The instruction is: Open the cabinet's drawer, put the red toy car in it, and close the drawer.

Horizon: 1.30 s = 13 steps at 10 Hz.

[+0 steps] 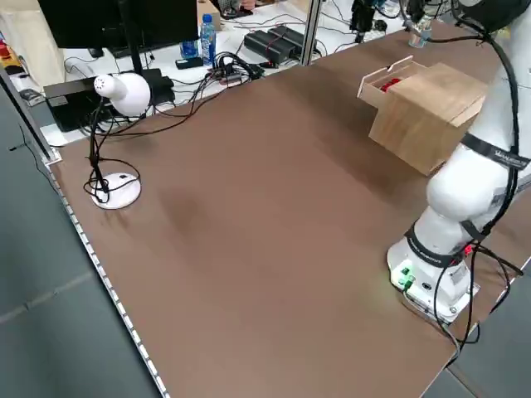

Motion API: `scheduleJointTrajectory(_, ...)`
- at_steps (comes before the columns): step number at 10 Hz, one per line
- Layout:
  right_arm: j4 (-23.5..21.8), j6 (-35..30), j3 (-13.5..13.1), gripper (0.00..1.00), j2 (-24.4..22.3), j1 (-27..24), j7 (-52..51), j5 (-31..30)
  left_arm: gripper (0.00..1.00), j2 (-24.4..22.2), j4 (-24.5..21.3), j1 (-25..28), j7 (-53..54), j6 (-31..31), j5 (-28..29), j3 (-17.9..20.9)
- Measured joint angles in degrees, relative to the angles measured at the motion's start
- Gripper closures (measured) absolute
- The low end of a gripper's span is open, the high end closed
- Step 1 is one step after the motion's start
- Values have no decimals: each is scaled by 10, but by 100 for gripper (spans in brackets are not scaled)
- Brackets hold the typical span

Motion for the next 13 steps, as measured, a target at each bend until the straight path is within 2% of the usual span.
scheduleJointTrajectory(1, 0, 11, 0, 74, 8, 13, 4, 0, 0, -18, -11, 30, 93, -2, -17, 4)
scheduleJointTrajectory(2, 0, 14, 0, 74, 17, 26, 6, 0, 0, -35, -23, 48, 183, -7, -34, 19)
scheduleJointTrajectory(4, 0, 16, 1, 75, 31, 46, 14, 0, 0, -64, -42, 52, 368, -30, -68, 88)
scheduleJointTrajectory(6, 0, 16, 1, 75, 36, 65, 28, 1, 0, -94, -54, 53, 536, -62, -78, 146)
scheduleJointTrajectory(8, -1, 16, 1, 75, 41, 81, 38, 1, 0, -120, -69, 54, 681, -70, -69, 176)
scheduleJointTrajectory(10, -2, 16, 1, 76, 47, 91, 43, 1, 0, -142, -73, 54, 722, -85, -37, 183)
scheduleJointTrajectory(13, -2, 2, 0, 76, 49, 93, 51, 1, 0, -169, -79, 54, 754, -93, -35, 197)
